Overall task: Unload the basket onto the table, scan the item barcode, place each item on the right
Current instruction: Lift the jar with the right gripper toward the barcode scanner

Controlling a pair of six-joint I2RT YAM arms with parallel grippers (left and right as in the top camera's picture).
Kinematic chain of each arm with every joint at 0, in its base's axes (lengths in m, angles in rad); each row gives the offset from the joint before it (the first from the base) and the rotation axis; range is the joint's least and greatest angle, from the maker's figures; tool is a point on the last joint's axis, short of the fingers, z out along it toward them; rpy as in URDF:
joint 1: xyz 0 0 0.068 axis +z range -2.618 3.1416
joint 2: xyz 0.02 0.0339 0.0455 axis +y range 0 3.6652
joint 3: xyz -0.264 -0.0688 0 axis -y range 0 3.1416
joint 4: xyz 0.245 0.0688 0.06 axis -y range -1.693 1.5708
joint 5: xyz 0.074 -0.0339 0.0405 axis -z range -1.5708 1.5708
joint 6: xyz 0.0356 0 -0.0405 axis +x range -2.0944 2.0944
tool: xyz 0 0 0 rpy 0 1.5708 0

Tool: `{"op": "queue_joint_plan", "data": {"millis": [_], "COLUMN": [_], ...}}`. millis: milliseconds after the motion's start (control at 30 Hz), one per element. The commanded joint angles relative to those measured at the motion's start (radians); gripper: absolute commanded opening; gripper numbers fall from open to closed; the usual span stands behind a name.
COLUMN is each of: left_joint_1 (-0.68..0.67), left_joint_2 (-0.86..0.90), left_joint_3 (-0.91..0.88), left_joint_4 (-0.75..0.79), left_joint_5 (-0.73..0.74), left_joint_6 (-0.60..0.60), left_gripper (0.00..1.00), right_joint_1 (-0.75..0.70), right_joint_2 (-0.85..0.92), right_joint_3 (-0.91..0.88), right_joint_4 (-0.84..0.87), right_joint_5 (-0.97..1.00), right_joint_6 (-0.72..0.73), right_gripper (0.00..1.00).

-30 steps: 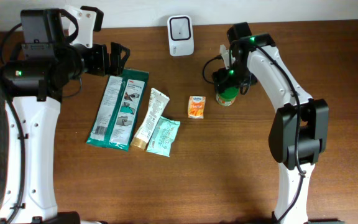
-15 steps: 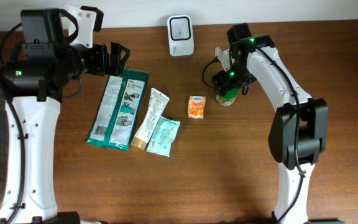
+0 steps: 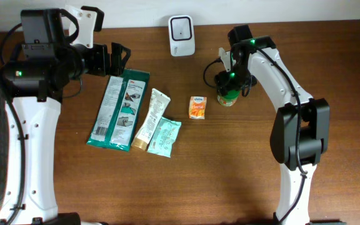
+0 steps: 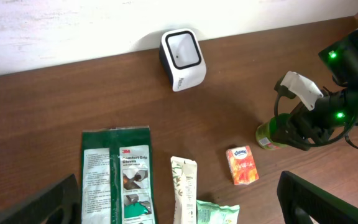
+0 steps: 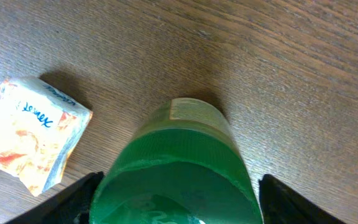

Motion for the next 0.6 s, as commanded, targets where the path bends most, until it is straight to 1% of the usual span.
{"op": "queue_joint_plan", "data": {"millis": [0, 33, 67, 133, 200, 233, 300, 400, 467, 533, 567], "left_joint_1": [-0.001, -0.001, -0.001, -0.001, -0.001, -0.001, -0.001, -0.001, -0.001, -0.001, -0.001], "left_joint_2": [-0.007, -0.007, -0.007, -0.007, -0.007, -0.007, -0.007, -0.007, -0.007, -0.007, -0.007], "left_joint_3": [0.01, 0.01, 0.01, 0.01, 0.01, 0.01, 0.01, 0.01, 0.01, 0.01, 0.01], "left_joint_4": [0.002, 0.002, 0.002, 0.002, 0.002, 0.002, 0.002, 0.002, 0.002, 0.002, 0.002], "left_joint_5": [0.008, 0.008, 0.008, 0.008, 0.008, 0.008, 0.008, 0.008, 0.008, 0.008, 0.008], "left_joint_6": [0.02, 0.02, 0.02, 0.02, 0.02, 0.02, 0.02, 0.02, 0.02, 0.02, 0.02], "left_gripper": [0.99, 0.99, 0.99, 0.99, 0.99, 0.99, 0.99, 0.99, 0.99, 0.99, 0.99], "right_joint_1": [-0.006, -0.006, -0.006, -0.006, -0.006, -0.006, -0.006, -0.008, -0.011, -0.021, -0.039], "right_joint_2": [0.003, 0.003, 0.003, 0.003, -0.001, -0.002, -0.005, -0.009, -0.011, -0.011, -0.012], "right_joint_3": [-0.008, -0.008, -0.008, 0.0, 0.036, 0.062, 0.122, 0.239, 0.332, 0.39, 0.432], "right_joint_4": [0.002, -0.002, -0.012, -0.026, -0.074, -0.097, -0.14, -0.203, -0.262, -0.297, -0.322], "right_joint_5": [0.009, 0.008, 0.004, -0.002, -0.027, -0.043, -0.119, -0.305, -0.495, -0.613, -0.712], "right_joint_6": [0.049, 0.056, 0.107, 0.122, 0.122, 0.122, 0.122, 0.099, 0.014, -0.007, -0.014], "right_gripper": [0.7, 0.66, 0.6, 0.58, 0.52, 0.5, 0.49, 0.48, 0.48, 0.48, 0.48]}}
